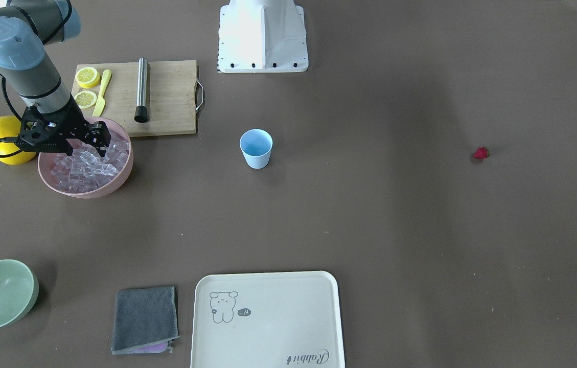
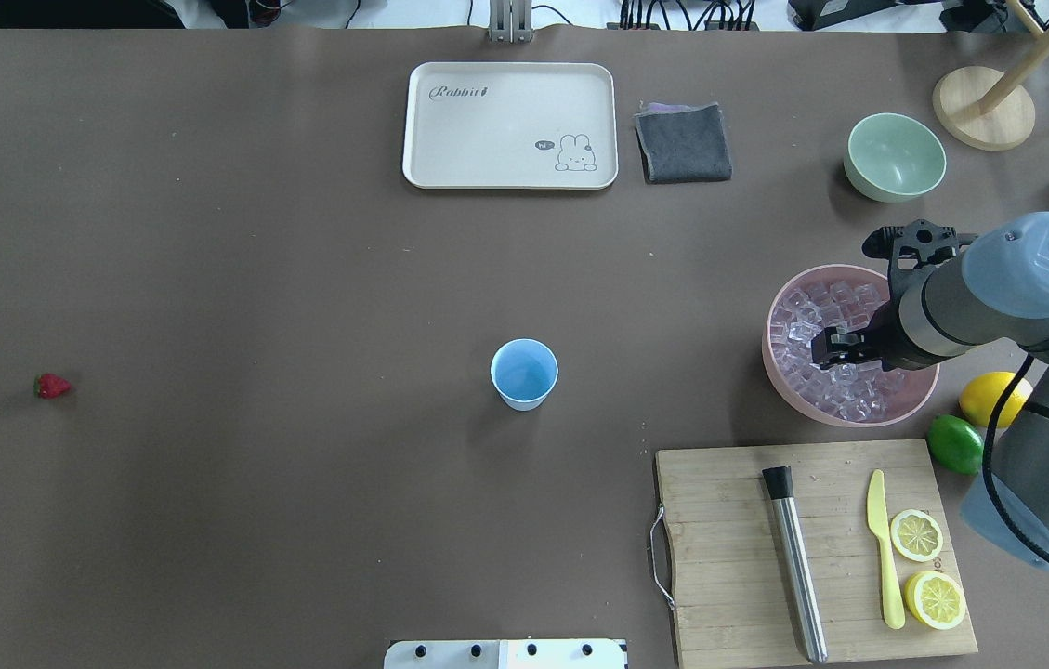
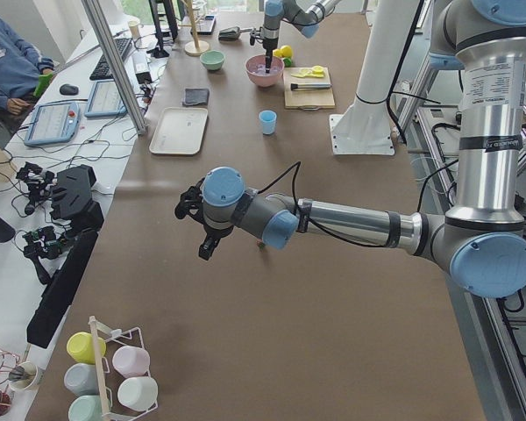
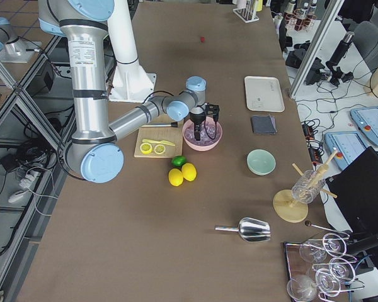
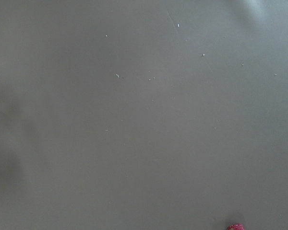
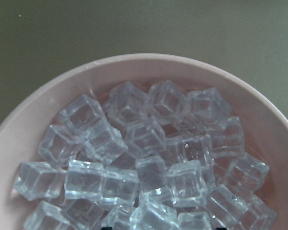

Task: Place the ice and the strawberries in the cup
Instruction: 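Reach the right gripper into the pink bowl and grasp an ice cube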

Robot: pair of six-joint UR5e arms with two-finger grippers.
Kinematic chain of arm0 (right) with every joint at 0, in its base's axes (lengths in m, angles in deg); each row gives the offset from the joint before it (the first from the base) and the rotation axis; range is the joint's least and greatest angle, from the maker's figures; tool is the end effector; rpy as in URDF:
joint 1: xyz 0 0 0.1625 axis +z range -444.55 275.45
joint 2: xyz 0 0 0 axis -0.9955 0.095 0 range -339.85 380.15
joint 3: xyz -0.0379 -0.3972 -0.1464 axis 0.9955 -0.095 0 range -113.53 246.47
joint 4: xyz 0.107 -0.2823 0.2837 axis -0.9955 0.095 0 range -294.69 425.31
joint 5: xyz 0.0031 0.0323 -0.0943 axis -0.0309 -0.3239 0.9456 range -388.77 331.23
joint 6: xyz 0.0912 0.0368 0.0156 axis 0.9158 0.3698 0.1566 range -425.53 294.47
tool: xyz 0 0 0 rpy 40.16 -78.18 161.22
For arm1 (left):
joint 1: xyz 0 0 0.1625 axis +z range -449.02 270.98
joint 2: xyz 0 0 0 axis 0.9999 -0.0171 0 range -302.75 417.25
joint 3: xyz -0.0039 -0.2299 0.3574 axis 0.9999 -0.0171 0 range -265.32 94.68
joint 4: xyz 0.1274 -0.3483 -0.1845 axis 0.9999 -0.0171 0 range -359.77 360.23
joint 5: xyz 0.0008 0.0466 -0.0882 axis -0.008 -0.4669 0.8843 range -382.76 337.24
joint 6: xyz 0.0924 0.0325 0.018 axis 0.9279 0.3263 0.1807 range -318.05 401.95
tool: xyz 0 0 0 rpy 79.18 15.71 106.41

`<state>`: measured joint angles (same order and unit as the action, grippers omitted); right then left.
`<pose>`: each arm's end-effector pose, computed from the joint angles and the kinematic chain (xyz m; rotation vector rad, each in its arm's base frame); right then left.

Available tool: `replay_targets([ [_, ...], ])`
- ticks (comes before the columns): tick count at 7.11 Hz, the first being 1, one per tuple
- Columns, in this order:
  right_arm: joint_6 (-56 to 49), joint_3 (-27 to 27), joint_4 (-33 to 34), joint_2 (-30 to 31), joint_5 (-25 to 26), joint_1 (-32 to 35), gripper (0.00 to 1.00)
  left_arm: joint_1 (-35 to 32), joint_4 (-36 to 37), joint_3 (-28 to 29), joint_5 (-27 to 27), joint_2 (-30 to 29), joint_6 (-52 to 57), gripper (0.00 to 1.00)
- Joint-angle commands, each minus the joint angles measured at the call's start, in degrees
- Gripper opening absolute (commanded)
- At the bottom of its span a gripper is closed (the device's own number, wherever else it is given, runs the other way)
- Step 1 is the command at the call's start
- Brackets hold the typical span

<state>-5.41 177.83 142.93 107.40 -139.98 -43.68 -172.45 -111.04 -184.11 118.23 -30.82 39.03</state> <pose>-0.3249 -0.4098 0.4422 0.0728 -0.7200 0.0655 0.0007 -0.4957 0.5486 0.3848 0.9076 0.2769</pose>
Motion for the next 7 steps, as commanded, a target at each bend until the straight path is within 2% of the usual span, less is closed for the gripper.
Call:
replay_targets([
  [1, -0.3, 0.1, -0.5, 0.2, 0.1, -0.2, 0.44, 0.4, 0.0, 0.1, -0.1, 0.0, 0.0, 0.99],
  [2, -0.4, 0.4, -0.5, -0.1, 0.1, -0.2, 0.09, 0.4, 0.0, 0.1, -0.1, 0.0, 0.1, 0.99],
  [3, -0.4, 0.8, -0.5, -0.7, -0.1, -0.1, 0.0, 0.4, 0.0, 0.2, -0.1, 0.0, 0.2, 0.99],
  [7, -0.5, 3.2, 0.7, -2.8, -3.3, 3.0, 0.0, 0.4, -0.1, 0.2, 0.0, 0.2, 0.2, 0.99],
])
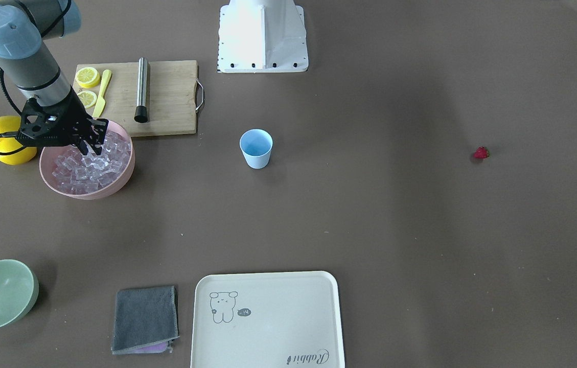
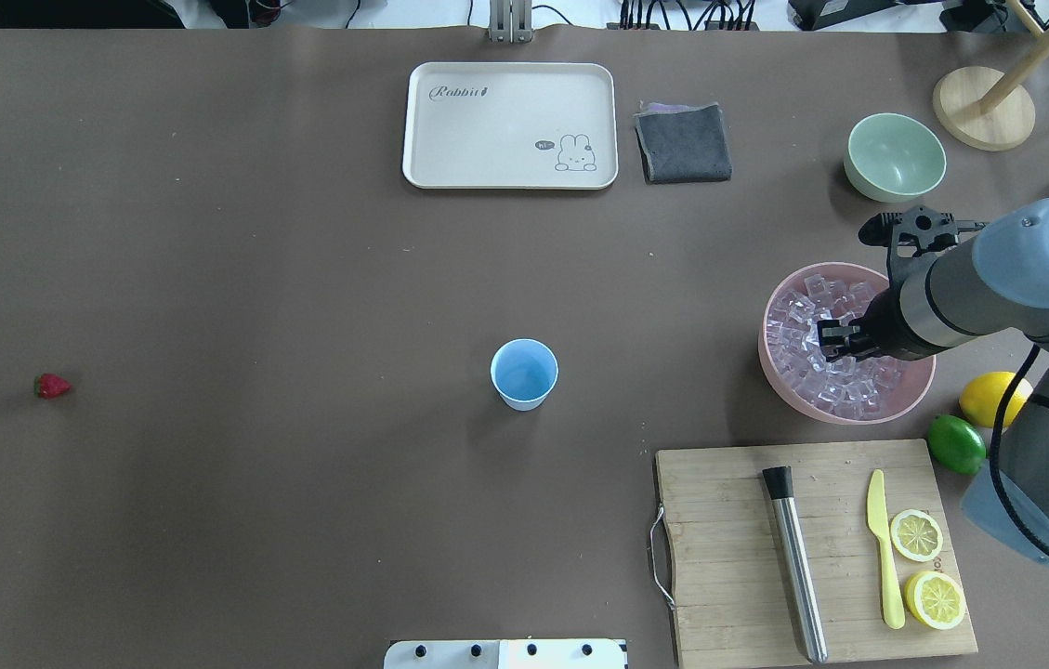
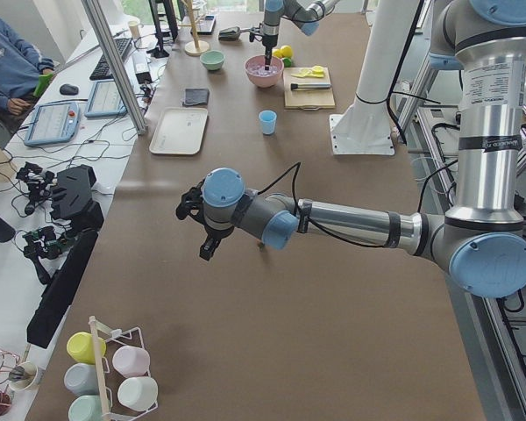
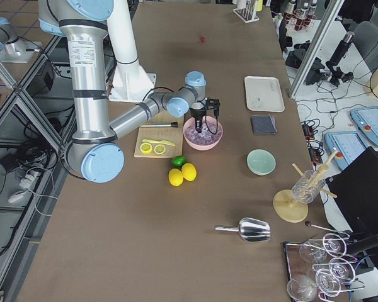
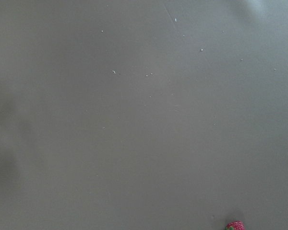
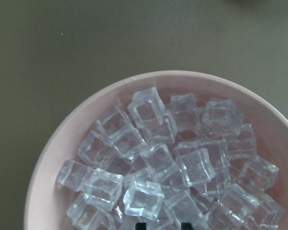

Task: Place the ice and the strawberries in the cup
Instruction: 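Carry the ice cube with the right gripper over the blue cup and release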

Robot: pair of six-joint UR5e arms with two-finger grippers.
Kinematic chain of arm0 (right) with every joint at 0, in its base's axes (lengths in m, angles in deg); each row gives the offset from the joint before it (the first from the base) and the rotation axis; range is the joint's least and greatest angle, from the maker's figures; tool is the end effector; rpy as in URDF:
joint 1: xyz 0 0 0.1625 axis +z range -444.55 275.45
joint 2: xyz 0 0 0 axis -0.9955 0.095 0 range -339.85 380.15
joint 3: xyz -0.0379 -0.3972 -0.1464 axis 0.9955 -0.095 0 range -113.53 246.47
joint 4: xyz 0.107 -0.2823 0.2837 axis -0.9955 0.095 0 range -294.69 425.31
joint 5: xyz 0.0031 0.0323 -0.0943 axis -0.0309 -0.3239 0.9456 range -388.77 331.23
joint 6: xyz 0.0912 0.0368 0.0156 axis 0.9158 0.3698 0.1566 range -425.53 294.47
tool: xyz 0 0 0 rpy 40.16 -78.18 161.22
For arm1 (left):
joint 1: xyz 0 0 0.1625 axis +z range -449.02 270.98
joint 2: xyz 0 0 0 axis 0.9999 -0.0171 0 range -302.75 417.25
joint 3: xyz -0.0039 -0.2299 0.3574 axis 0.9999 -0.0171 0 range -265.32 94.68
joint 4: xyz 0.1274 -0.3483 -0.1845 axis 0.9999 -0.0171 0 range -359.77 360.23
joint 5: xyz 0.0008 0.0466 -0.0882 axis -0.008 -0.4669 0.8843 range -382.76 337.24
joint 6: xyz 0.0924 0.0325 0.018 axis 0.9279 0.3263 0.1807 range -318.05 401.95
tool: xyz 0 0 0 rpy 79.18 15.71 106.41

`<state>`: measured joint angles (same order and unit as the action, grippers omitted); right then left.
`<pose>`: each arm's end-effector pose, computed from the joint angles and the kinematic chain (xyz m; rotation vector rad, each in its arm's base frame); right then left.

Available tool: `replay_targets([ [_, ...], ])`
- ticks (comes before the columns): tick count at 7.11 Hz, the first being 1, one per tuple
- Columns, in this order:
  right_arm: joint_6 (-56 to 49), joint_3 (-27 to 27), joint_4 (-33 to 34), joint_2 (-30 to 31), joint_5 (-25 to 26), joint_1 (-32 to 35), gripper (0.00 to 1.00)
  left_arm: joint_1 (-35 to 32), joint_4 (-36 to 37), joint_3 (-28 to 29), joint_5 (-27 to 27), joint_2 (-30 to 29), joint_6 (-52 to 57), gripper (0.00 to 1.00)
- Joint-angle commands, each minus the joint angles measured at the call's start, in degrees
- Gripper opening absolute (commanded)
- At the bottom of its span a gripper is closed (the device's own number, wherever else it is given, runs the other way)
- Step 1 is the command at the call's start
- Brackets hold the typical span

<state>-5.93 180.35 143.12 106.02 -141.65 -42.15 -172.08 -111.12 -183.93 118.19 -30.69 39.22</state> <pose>-0.3145 -0.4153 0.4080 0.1026 -0.7836 0.0583 0.0038 -0.4950 0.5512 0.3798 0.9077 0.2840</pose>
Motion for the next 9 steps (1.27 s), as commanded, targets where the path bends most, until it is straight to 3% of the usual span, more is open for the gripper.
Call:
replay_targets([
  [1, 0.0, 0.8, 4.6, -5.1, -2.6, 2.2, 0.0, 0.0, 0.0, 0.0, 0.0, 0.1, 0.0, 0.99],
  [4, 5.3, -0.8, 17.9, -21.7, -2.3, -0.3, 0.0, 0.0, -0.9, 0.1, 0.0, 0.3, -0.1, 0.99],
  [6, 15.3, -4.5, 18.3, -30.4, -0.8, -4.2, 0.0, 0.1, -0.8, 0.2, 0.1, 0.3, -0.1, 0.99],
  [9, 22.5, -8.6, 17.8, -37.3, 9.1, -12.7, 0.0, 0.1, -0.8, 0.2, 0.1, 0.3, -0.2, 0.99],
])
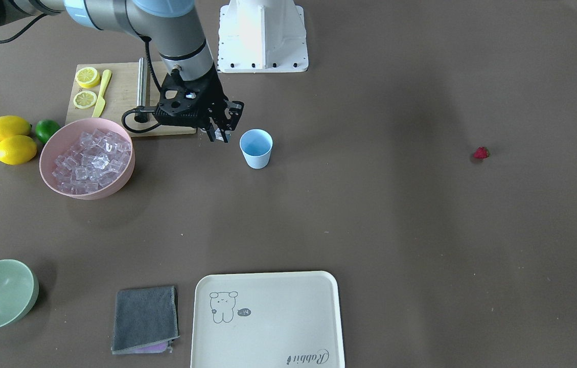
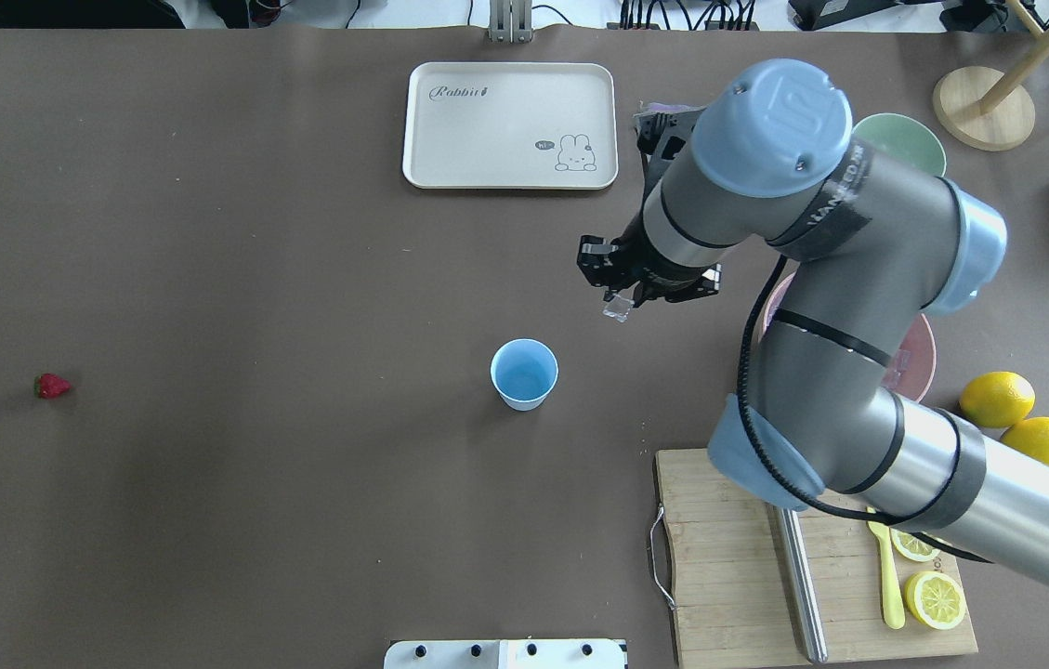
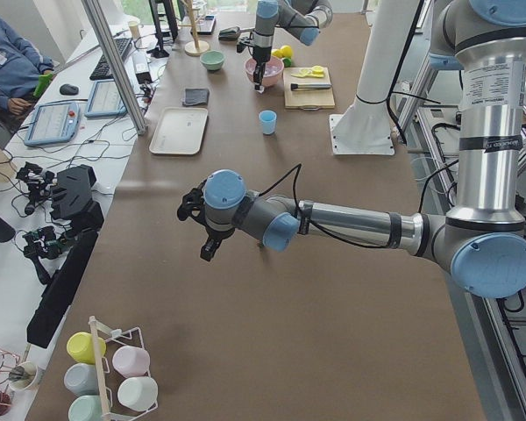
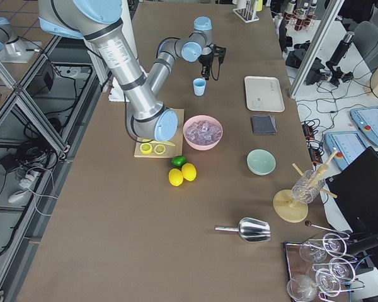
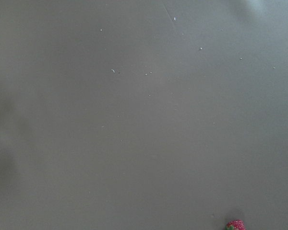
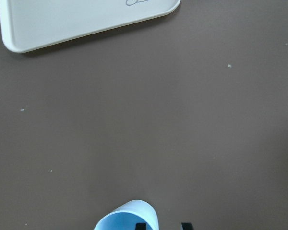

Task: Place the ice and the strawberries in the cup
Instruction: 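Carry the ice cube with the right gripper over the blue cup and release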

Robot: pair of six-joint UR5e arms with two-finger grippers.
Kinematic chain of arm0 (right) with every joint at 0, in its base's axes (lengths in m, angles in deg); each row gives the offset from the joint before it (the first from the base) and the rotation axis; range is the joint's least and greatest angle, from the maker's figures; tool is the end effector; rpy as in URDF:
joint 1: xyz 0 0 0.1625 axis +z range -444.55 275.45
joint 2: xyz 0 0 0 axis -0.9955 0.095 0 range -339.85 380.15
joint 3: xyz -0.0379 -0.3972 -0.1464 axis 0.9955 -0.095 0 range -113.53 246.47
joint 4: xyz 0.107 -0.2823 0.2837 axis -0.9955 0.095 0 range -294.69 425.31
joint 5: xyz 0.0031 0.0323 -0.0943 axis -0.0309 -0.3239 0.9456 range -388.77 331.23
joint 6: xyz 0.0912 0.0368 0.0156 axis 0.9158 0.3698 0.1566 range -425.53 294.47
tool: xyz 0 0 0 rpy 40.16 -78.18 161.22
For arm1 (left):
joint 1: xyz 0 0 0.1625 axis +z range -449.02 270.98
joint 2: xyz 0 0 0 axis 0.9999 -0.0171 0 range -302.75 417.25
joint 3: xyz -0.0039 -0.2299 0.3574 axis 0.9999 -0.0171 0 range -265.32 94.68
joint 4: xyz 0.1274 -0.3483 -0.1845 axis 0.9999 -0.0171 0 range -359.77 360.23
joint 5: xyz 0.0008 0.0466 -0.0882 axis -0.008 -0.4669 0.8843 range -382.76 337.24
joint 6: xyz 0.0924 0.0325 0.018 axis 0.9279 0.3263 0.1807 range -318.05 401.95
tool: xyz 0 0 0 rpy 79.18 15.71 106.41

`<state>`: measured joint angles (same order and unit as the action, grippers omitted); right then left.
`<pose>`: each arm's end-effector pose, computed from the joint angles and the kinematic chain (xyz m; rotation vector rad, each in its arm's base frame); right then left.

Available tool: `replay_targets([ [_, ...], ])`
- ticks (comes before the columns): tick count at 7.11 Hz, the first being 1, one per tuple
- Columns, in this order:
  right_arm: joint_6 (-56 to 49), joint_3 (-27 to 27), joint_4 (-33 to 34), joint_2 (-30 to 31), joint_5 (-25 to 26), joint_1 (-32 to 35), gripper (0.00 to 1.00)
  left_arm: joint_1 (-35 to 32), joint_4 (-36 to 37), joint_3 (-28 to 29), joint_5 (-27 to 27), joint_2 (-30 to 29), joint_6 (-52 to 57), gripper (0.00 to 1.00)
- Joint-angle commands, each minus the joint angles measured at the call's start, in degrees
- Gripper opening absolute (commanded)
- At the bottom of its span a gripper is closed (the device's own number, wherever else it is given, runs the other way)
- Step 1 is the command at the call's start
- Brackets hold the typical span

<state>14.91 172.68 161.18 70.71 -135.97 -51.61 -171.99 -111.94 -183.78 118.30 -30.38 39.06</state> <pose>-0.4709 -0.4289 0.1522 0.0506 -0.9072 0.2493 0.0045 -0.4930 0.5534 0.3834 0.9104 0.2861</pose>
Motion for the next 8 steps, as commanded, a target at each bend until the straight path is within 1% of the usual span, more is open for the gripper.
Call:
replay_targets([
  [1, 1.7, -2.0, -0.4, -2.8, 4.4, -4.0, 0.0, 0.1, 0.0, 0.0, 0.0, 0.0, 0.0, 0.99],
  [3, 1.1, -2.5, -0.5, -2.8, 5.3, -4.2, 0.0, 0.5, 0.0, 0.1, 0.0, 0.0, 0.0, 0.99],
  [4, 1.0, -2.2, -0.5, -2.5, 5.4, -4.4, 0.96, 0.5, 0.0, 0.1, 0.1, 0.0, 0.0, 0.99],
  [5, 0.9, -2.1, -0.5, -2.4, 5.7, -4.4, 1.0, 0.7, 0.0, 0.1, 0.0, 0.0, 0.0, 0.99],
  [7, 0.5, -1.8, -0.5, -2.4, 5.6, -4.2, 1.0, 1.0, -0.1, 0.1, 0.0, 0.0, 0.0, 0.99],
  [8, -1.7, -1.8, -0.4, -2.0, 4.5, -2.1, 1.0, 1.0, 0.0, 0.2, 0.0, 0.0, 0.1, 0.99],
])
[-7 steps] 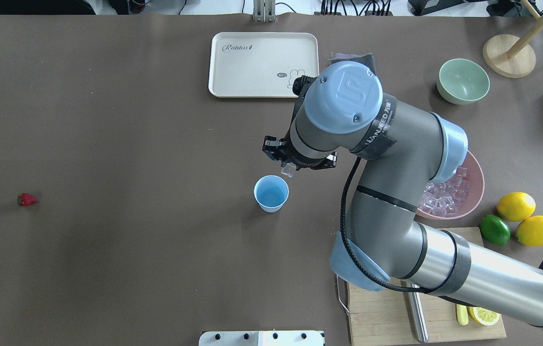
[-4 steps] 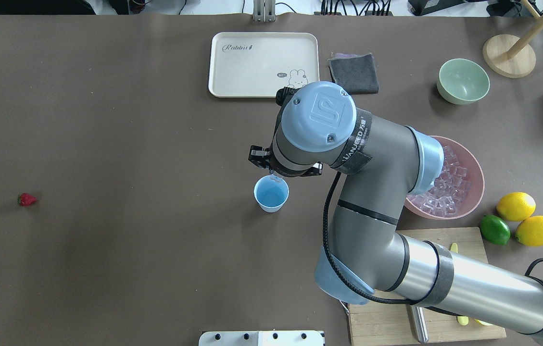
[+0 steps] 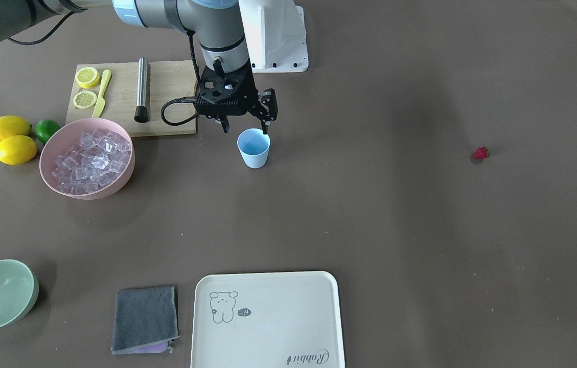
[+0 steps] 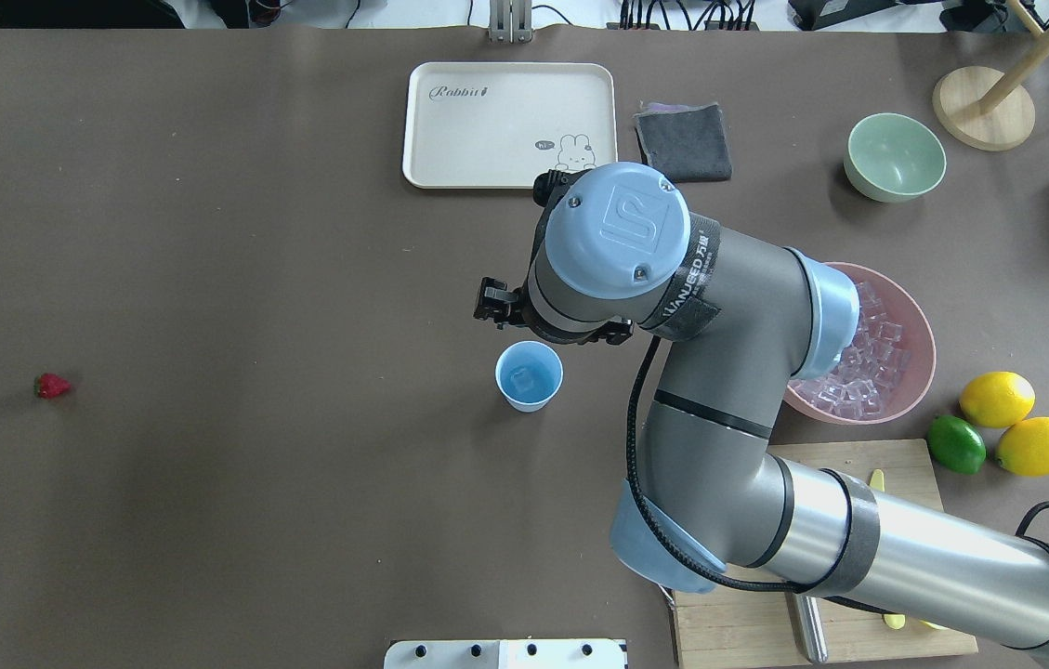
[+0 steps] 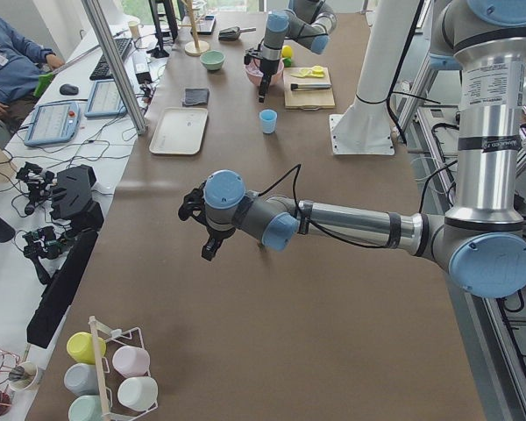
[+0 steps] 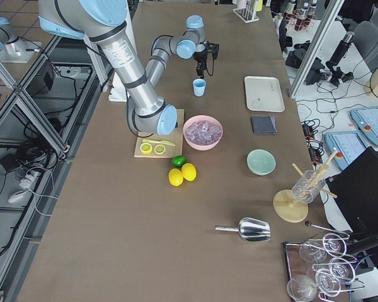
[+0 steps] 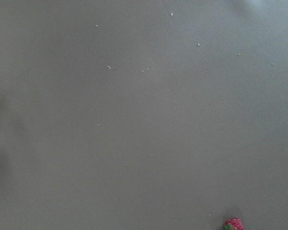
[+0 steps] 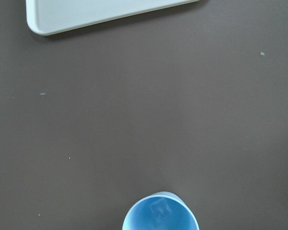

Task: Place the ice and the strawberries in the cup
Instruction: 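Carry the ice cube with the right gripper over the blue cup and release, then move the right gripper back to the pink ice bowl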

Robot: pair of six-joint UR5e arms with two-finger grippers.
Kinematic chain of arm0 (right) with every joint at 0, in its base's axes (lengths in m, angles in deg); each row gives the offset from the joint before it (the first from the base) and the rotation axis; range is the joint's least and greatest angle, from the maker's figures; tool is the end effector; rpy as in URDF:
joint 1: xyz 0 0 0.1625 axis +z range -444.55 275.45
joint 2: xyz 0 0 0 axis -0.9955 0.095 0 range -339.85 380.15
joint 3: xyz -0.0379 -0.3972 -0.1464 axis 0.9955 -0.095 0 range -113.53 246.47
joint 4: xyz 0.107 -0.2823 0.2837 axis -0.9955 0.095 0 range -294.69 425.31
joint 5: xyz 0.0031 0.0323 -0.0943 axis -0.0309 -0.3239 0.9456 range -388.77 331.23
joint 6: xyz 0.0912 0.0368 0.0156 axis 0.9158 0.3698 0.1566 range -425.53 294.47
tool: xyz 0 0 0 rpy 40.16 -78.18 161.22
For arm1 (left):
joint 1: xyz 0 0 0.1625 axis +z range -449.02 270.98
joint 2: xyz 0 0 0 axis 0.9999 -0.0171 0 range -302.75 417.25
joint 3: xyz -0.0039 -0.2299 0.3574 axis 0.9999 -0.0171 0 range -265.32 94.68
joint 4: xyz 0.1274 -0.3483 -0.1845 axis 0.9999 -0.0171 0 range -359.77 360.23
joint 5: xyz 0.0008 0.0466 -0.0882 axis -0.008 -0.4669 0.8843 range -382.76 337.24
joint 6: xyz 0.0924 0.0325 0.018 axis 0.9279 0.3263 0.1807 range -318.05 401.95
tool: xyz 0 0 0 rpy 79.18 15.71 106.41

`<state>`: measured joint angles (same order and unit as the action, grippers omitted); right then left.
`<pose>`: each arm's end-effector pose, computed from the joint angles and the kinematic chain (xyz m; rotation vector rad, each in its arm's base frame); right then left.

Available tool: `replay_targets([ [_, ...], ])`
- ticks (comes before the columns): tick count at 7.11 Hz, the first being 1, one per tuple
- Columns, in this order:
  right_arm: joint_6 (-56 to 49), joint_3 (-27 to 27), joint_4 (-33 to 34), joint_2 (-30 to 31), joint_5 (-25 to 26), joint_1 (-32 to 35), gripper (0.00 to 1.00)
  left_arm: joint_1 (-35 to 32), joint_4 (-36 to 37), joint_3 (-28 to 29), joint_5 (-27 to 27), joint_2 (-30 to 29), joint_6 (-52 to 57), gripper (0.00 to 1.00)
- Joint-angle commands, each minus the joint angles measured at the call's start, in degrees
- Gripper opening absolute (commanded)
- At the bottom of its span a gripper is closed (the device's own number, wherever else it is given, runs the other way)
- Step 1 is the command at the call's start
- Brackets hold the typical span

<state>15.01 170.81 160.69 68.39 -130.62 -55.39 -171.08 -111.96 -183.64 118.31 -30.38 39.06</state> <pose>-0.5043 -0.4106 0.1385 0.1096 -0.8980 0.2286 0.0123 -0.4930 0.5546 0.3743 0.9139 0.2997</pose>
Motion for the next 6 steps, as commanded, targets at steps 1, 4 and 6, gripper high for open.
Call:
replay_targets([
  [1, -6.7, 0.2, 0.0, 3.3, -4.6, 5.1, 1.0, 0.1, 0.0, 0.1, 0.0, 0.0, 0.1, 0.99],
  [4, -26.9, 0.1, -0.9, 12.9, -12.0, 15.8, 1.0, 0.7, -0.1, 0.4, 0.0, 0.0, 0.2, 0.99],
  [6, -34.0, 0.1, -8.4, 21.3, -15.8, 19.6, 1.0, 0.8, -0.1, 0.4, 0.0, 0.0, 0.2, 0.99],
])
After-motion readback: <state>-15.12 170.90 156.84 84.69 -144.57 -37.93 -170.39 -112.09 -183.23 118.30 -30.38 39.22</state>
